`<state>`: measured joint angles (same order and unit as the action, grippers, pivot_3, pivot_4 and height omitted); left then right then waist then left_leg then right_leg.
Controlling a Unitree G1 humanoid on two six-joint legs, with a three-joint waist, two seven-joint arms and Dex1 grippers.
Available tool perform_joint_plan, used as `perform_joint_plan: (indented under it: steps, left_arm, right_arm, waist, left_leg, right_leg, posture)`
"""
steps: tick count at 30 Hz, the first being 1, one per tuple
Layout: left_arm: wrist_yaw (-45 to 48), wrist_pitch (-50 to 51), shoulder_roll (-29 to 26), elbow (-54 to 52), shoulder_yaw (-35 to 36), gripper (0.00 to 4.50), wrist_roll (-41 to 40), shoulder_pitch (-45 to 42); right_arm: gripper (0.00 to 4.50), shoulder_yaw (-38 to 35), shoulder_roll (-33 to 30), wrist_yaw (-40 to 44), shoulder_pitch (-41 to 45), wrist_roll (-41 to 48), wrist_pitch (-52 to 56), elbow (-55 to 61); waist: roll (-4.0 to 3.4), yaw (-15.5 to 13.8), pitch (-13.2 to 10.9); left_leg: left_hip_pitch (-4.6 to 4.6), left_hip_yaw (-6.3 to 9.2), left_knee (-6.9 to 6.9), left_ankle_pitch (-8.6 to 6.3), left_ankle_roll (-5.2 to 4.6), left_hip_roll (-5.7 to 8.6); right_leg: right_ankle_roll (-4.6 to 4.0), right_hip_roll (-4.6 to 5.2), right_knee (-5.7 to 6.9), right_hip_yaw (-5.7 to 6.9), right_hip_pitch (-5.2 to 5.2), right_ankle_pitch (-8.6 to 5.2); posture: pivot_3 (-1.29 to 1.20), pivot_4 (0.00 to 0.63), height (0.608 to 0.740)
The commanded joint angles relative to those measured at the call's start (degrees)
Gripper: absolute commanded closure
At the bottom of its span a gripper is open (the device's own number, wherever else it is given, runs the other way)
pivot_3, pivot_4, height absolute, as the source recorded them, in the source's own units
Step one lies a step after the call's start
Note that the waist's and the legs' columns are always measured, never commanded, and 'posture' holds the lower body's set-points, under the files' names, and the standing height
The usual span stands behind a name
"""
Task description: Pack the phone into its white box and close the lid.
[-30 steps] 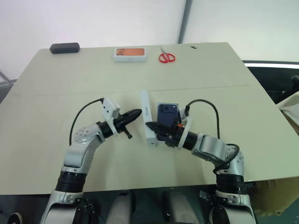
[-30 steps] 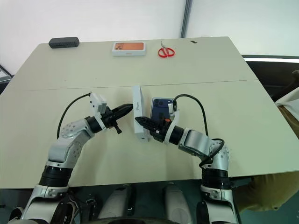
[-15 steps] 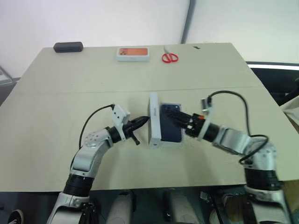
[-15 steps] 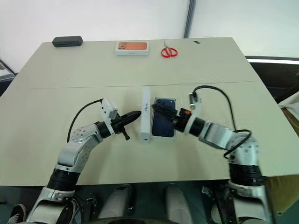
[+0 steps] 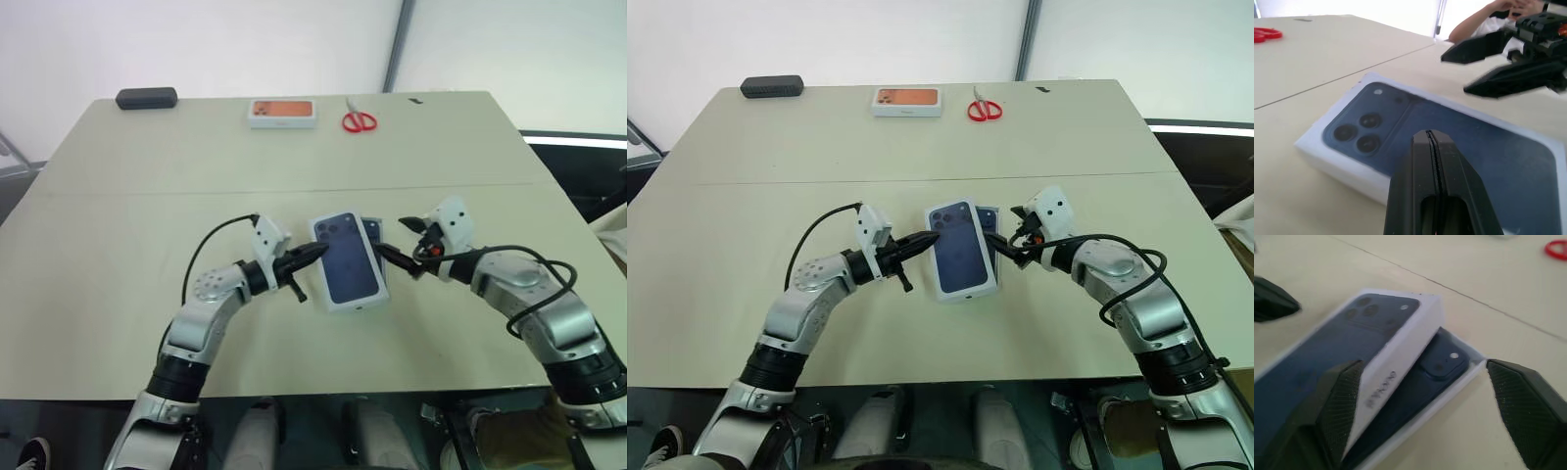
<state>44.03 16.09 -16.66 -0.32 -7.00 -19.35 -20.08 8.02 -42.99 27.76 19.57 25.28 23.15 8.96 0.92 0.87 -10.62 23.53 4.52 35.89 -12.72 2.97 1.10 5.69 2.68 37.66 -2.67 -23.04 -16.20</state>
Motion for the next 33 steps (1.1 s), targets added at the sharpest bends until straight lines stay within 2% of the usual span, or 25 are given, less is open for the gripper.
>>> perform_joint_plan:
  steps: [1,4,5,8,11,13,24,33]
  left_arm:
    - [2.0,0.2,-3.5,-2.8,2.5,4.50,-1.0,1.6]
    - [2.7,0.4,-5.9,-2.5,3.7,4.50,-1.1,2.5]
    - [2.8,0.6,-6.3,-2.2,3.9,4.50,-1.2,2.8]
    - [3.0,0.6,-7.2,0.0,3.0,4.50,0.3,3.5]
    - [2.2,-1.1,-5.2,1.8,1.0,4.50,2.1,3.6]
    - [1.5,0.0,-3.8,2.1,0.1,4.50,2.4,2.7]
    - [-0.5,0.6,2.1,5.2,-2.1,4.50,3.9,-1.8]
    - [-0.1,0.4,3.2,6.8,-2.0,4.50,4.1,-4.0]
  right_arm:
    - [2.45,1.2,0.1,0.9,-0.7,-8.8,-6.3,-0.7]
    - [4.07,0.3,2.2,2.1,-1.2,-9.8,-6.9,-1.1]
    - [4.44,0.3,2.5,2.4,-1.2,-10.8,-7.4,-1.1]
    - [4.44,1.0,2.7,3.8,-1.0,-14.3,-9.4,-1.7]
    - [4.44,1.3,2.8,5.5,-1.2,-16.7,-11.2,-2.1]
    - [4.44,0.8,3.1,8.2,-1.7,-15.4,-11.2,-0.8]
    - [4.44,0.1,3.5,10.6,-2.8,-18.9,-12.6,0.0]
    - [4.44,-1.9,3.5,11.4,-2.8,-19.6,-13.1,-1.2]
  waist:
    - [0.00,0.1,0.0]
    - [0.00,0.0,0.0]
    - [0.00,-0.1,0.0]
    - [-0.01,-0.1,0.0]
    - [-0.01,-0.1,0.0]
    - [0.00,-0.2,0.0]
    - [0.01,-0.1,0.0]
    - [0.01,-0.1,0.0]
  left_leg:
    - [0.00,0.00,-0.01,0.00,0.00,0.00]
    - [0.00,0.05,-0.05,0.00,0.00,-0.02]
    - [0.00,0.09,-0.04,0.00,0.00,-0.03]
    - [-0.01,0.13,0.01,0.00,0.00,-0.01]
    - [-0.02,0.14,0.00,0.00,0.00,0.00]
    - [-0.02,0.14,0.01,0.00,0.00,0.01]
    - [-0.06,0.16,0.02,0.00,0.00,0.03]
    - [-0.06,0.16,0.05,0.00,0.00,0.05]
  right_leg:
    - [0.00,0.00,-0.01,0.00,0.00,0.00]
    - [-0.01,0.01,-0.02,0.02,-0.01,0.00]
    - [-0.01,0.01,-0.02,0.01,0.00,0.00]
    - [-0.01,0.06,-0.02,0.01,0.06,0.00]
    - [-0.01,0.08,-0.10,0.02,0.10,0.00]
    - [-0.01,0.10,-0.11,0.04,0.13,0.00]
    - [0.00,0.08,-0.11,0.09,0.19,0.01]
    - [0.00,0.08,-0.11,0.12,0.24,0.01]
  posture:
    - [0.00,0.150,0.740]
    - [0.00,0.150,0.740]
    - [0.00,0.150,0.740]
    - [0.00,0.150,0.740]
    - [0.00,0.150,0.740]
    - [0.00,0.150,0.740]
    - [0.00,0.150,0.740]
    - [0.00,0.150,0.740]
